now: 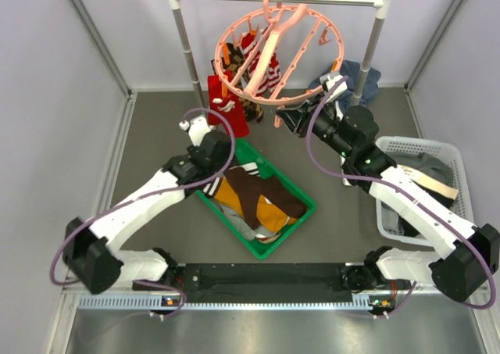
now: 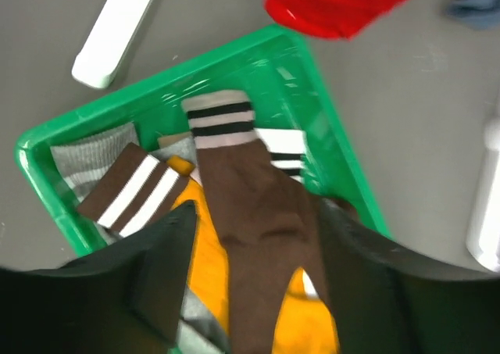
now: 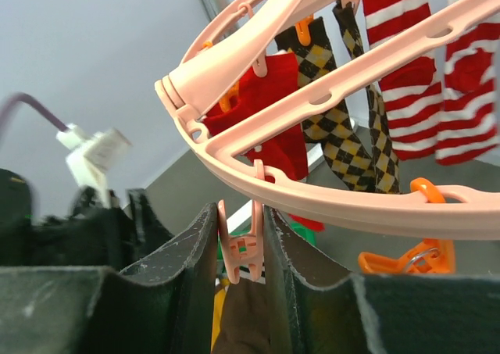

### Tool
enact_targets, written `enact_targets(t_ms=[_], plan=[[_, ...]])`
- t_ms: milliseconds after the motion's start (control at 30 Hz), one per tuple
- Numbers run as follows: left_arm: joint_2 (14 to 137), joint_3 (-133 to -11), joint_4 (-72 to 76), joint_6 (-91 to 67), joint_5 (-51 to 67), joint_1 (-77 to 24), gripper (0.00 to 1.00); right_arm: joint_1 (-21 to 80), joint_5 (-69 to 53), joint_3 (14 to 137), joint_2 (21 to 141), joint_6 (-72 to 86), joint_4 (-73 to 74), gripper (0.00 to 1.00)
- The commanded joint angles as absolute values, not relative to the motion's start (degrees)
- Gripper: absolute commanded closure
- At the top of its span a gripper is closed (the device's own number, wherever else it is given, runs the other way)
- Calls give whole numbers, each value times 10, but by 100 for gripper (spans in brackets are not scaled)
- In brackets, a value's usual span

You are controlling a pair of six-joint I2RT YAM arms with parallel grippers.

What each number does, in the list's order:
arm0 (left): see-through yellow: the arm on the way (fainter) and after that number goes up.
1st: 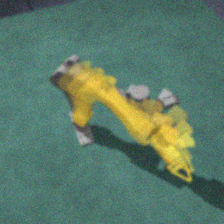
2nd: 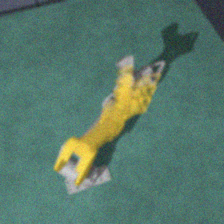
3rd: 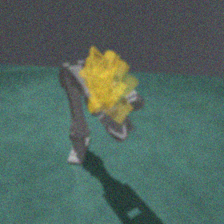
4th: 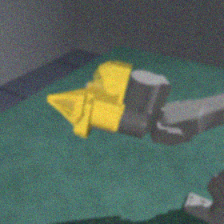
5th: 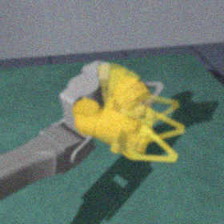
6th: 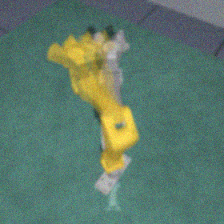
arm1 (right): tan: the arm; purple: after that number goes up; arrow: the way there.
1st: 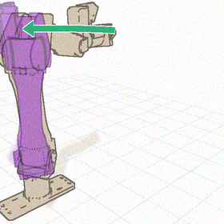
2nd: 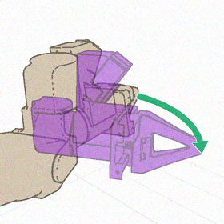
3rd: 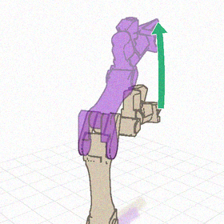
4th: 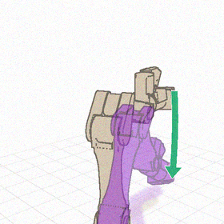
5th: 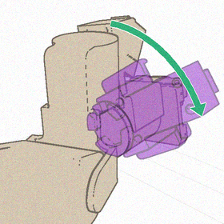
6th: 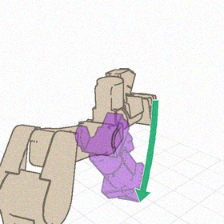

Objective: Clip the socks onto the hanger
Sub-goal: Pick up the sock from the bin.

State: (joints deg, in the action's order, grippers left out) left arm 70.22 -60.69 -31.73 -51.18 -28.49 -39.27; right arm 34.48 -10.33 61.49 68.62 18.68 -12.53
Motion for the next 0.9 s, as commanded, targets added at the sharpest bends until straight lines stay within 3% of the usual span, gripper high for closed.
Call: enact_targets(t_ms=[0,167,433,867], plan=[[794,-641,-282,-548,-337,-396,39,359,-110,599,679,171,-91,100],[927,-683,-281,-544,-363,-389,59,359,-107,591,679,164,-96,100],[1067,-768,-328,-550,-381,-362,63,359,-112,587,680,154,-97,100],[1145,-769,-338,-548,-303,-343,71,359,-111,581,683,152,-98,100]])
